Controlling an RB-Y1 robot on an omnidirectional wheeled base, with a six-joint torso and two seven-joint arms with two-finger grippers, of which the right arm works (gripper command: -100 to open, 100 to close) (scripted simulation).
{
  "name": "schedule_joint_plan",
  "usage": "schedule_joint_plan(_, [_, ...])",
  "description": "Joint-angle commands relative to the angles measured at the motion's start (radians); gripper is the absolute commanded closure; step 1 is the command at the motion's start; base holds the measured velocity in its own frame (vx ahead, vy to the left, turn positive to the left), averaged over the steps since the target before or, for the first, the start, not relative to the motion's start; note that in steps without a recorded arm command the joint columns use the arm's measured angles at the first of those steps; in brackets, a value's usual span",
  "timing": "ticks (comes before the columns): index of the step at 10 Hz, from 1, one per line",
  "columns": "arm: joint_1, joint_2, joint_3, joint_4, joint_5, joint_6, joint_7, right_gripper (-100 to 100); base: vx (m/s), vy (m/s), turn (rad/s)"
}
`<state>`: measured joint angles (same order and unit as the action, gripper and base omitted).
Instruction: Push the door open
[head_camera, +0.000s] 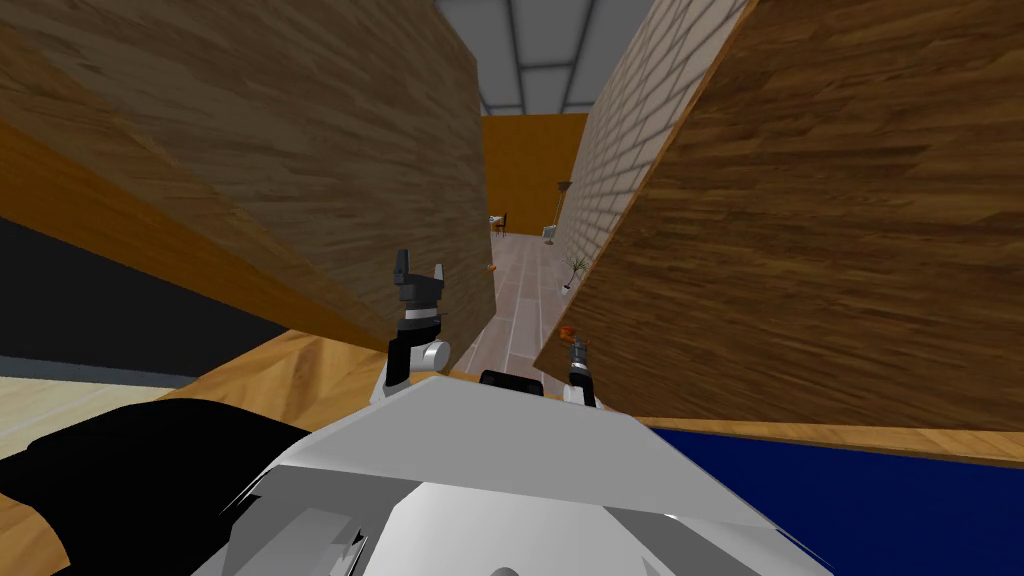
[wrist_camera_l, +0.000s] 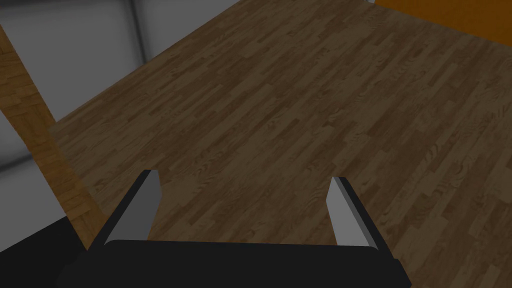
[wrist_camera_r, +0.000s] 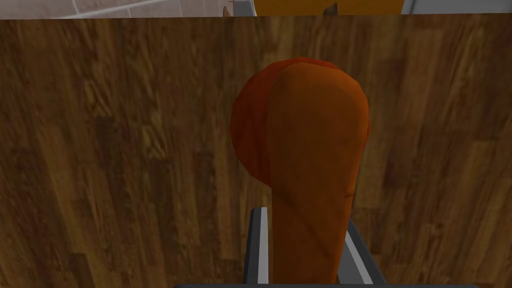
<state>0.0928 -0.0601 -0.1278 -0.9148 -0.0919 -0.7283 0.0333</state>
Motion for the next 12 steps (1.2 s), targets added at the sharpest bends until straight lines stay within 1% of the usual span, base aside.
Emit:
schedule_joint_plan(1, [0.002,-0.013,-0.031,-0.008,-0.013,-0.007,0.005,100,0.154,0.062,-0.042])
schedule_joint_plan(2, [0.002,-0.013,-0.038,-0.007,-0.016,-0.007,0.007,100,0.129,0.041,-0.059])
schedule_joint_plan(3, [0.002,-0.012,-0.051,-0.006,-0.023,-0.008,0.01,100,0.133,0.043,-0.061])
schedule_joint_plan(5, [0.002,-0.012,-0.051,-0.006,-0.023,-0.008,0.01,100,0.082,0.007,-0.015])
schedule_joint_plan(6, [0.002,-0.012,-0.057,-0.005,-0.026,-0.008,0.012,100,0.043,0.002,-0.083])
schedule_joint_plan(7, [0.001,-0.009,-0.077,-0.004,-0.036,-0.008,0.017,100,0.122,0.039,-0.028])
schedule_joint_plan(8, [0.001,-0.008,-0.083,-0.003,-0.039,-0.008,0.019,100,0.161,0.038,-0.06])
schedule_joint_plan(12, [0.001,0.004,-0.13,0.001,-0.062,-0.008,0.03,100,0.196,0.057,-0.079])
